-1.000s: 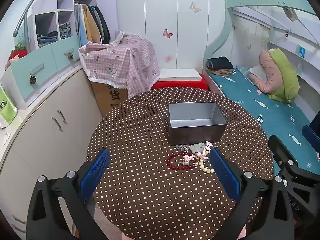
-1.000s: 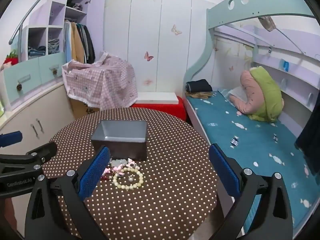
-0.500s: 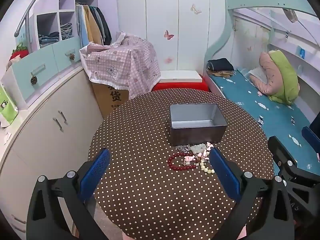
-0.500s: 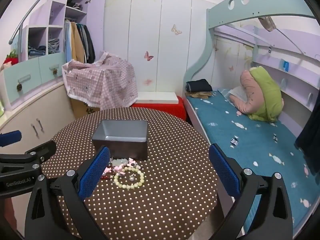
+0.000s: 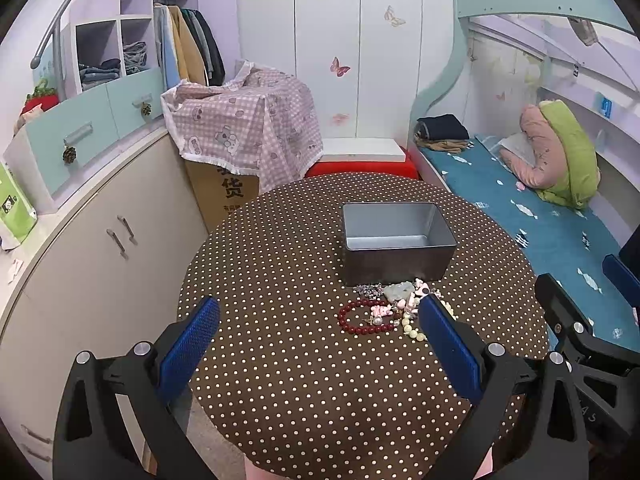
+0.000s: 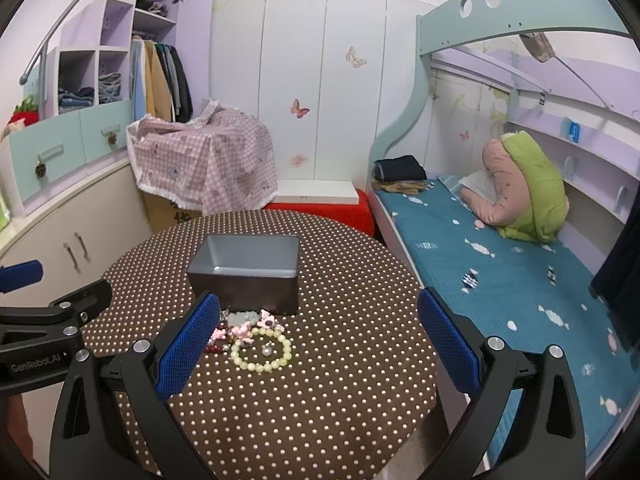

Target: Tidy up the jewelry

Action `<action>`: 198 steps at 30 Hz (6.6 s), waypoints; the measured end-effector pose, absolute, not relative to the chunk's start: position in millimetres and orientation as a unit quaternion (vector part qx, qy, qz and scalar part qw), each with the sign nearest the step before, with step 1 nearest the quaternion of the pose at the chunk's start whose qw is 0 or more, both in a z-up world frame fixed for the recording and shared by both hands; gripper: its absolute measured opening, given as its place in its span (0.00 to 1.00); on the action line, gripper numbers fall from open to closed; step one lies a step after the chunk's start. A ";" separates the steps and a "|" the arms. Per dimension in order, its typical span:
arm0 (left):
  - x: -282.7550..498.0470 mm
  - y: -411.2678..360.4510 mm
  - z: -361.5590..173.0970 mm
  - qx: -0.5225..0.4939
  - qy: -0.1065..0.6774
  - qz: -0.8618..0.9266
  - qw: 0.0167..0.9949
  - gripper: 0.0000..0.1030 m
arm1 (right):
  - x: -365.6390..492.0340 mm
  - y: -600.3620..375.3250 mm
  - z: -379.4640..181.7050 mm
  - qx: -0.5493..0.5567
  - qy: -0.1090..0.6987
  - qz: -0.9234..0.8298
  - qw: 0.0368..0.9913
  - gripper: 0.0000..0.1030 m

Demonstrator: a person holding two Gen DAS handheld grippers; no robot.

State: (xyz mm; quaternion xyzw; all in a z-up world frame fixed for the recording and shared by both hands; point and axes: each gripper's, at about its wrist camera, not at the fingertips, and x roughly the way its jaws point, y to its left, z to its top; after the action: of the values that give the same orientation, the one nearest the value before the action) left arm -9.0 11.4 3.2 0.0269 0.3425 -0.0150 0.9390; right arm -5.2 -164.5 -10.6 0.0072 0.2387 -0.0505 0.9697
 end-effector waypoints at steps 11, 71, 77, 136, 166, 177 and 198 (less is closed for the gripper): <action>-10.6 9.3 3.7 0.027 0.338 -0.018 0.941 0.93 | -9.1 -165.1 -13.6 0.006 0.239 -0.051 0.970 0.93; 44.6 22.4 -78.5 0.005 0.433 -0.048 0.900 0.93 | 51.9 -181.1 -100.0 0.058 0.321 0.005 0.945 0.93; 60.0 22.3 -96.5 0.023 0.434 -0.026 0.900 0.93 | 76.8 -181.9 -123.5 0.050 0.350 0.012 0.935 0.93; 147.6 -6.6 -10.0 0.126 0.553 -0.222 0.793 0.06 | 168.1 -150.9 -2.5 -0.167 0.474 0.165 0.848 0.09; 225.2 -20.9 16.8 0.059 0.524 -0.174 0.832 0.09 | 232.0 -144.1 31.1 -0.093 0.424 0.154 0.888 0.10; 215.8 -9.9 15.9 0.068 0.508 -0.146 0.846 0.49 | 221.1 -151.6 37.9 -0.068 0.398 0.143 0.903 0.68; 182.0 17.9 -5.5 0.078 0.523 -0.136 0.838 0.59 | 174.6 -141.6 27.9 -0.067 0.401 0.178 0.896 0.75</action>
State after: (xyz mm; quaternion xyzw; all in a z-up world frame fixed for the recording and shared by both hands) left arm 182.0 17.9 -5.5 0.0779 0.5227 -0.1364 0.8379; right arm 174.6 -141.6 27.9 -0.0669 0.4006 0.1783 0.8963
